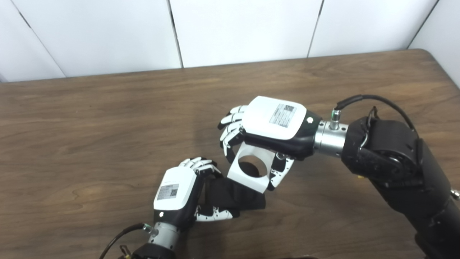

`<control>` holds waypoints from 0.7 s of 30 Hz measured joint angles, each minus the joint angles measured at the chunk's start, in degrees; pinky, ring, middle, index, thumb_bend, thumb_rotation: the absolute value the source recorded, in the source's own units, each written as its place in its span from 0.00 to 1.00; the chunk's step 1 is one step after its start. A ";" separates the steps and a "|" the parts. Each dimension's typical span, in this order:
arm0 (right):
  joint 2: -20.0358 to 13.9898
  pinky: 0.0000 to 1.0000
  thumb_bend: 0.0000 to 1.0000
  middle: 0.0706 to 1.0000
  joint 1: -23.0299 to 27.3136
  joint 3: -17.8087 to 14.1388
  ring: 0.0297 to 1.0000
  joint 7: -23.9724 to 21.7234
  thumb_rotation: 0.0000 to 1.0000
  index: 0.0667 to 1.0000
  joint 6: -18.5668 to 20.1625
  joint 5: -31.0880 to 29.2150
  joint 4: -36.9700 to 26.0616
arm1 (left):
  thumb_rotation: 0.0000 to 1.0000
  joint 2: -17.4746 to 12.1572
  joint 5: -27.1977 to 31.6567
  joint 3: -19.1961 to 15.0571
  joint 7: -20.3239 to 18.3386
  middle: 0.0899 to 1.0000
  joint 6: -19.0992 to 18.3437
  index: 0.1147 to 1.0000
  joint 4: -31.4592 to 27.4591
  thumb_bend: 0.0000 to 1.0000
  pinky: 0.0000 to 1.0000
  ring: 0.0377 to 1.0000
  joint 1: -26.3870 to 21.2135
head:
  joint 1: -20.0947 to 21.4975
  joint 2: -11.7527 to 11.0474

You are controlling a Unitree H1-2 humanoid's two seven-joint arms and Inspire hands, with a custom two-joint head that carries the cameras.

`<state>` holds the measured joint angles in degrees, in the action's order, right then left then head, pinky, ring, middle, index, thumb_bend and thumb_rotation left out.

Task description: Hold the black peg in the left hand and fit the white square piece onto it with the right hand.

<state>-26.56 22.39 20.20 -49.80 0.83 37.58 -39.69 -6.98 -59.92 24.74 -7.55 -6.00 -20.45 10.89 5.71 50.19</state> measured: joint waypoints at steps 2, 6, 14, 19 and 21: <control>0.03 0.88 0.52 0.71 -0.35 0.01 0.85 0.09 0.13 0.44 -0.51 0.41 0.25 | 0.05 0.00 -0.02 0.04 0.00 0.76 0.00 0.42 -0.01 0.52 0.87 0.84 0.00 | 0.00 0.00; 0.72 0.89 0.52 0.72 -0.70 0.03 0.86 0.24 0.13 0.44 -0.90 0.60 0.40 | 0.05 0.01 -0.04 0.12 0.07 0.76 0.01 0.42 -0.01 0.52 0.87 0.84 0.00 | 0.00 0.00; 2.05 0.88 0.52 0.71 -1.31 0.22 0.85 1.23 0.13 0.44 -1.95 1.85 0.80 | 0.05 0.06 -0.15 0.14 0.21 0.76 -0.04 0.42 -0.01 0.52 0.86 0.84 0.00 | -0.26 0.26; 2.47 0.86 0.52 0.70 -1.72 0.23 0.84 2.27 0.13 0.44 -3.16 1.99 1.39 | 0.05 0.14 -0.36 0.09 0.39 0.76 -0.23 0.42 -0.01 0.52 0.86 0.84 0.00 | -0.35 0.26; 2.55 0.87 0.53 0.70 -1.97 0.77 0.84 2.19 0.13 0.44 -3.40 2.22 2.07 | 0.05 0.30 -0.41 0.21 0.40 0.76 -0.23 0.42 -0.01 0.52 0.86 0.84 -0.02 | -0.44 0.18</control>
<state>-24.01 20.42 20.98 -47.61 -2.57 39.80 -37.62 -6.68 -60.33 24.95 -7.15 -6.23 -20.45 10.87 5.27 50.36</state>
